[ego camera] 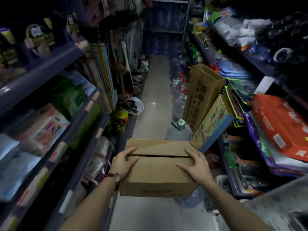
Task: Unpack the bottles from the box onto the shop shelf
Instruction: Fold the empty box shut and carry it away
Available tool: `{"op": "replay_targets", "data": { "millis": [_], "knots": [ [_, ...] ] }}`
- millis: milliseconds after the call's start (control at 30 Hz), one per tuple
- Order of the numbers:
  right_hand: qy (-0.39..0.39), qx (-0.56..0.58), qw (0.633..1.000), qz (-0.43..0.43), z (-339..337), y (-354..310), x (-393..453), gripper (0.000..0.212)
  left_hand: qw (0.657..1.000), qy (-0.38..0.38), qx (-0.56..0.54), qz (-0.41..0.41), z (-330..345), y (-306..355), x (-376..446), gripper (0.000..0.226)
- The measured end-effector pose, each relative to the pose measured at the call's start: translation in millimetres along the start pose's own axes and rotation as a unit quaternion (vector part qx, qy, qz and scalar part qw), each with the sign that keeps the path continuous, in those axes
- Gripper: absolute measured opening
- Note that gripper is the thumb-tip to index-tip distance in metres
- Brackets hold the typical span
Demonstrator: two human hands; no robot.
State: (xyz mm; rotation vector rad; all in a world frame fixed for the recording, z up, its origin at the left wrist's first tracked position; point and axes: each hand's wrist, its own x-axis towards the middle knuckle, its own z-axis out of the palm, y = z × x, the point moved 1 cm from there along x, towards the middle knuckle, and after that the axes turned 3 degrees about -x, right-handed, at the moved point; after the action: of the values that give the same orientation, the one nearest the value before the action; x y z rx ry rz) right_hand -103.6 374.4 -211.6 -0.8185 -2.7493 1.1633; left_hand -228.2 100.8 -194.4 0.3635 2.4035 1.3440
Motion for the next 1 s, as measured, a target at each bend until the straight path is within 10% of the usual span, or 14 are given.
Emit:
{"op": "replay_targets", "data": {
  "millis": [600,1000],
  "knots": [
    [0.011,-0.009,1.0,0.022,82.4,-19.1,292.3,0.077,0.997,-0.05,-0.023,-0.062,-10.9,-50.8,303.1,0.065],
    [0.014,0.014,0.999,0.033,277.4,108.5,431.6,0.075,0.995,-0.065,0.051,-0.053,80.4,-265.1,464.6,0.08]
  ]
}}
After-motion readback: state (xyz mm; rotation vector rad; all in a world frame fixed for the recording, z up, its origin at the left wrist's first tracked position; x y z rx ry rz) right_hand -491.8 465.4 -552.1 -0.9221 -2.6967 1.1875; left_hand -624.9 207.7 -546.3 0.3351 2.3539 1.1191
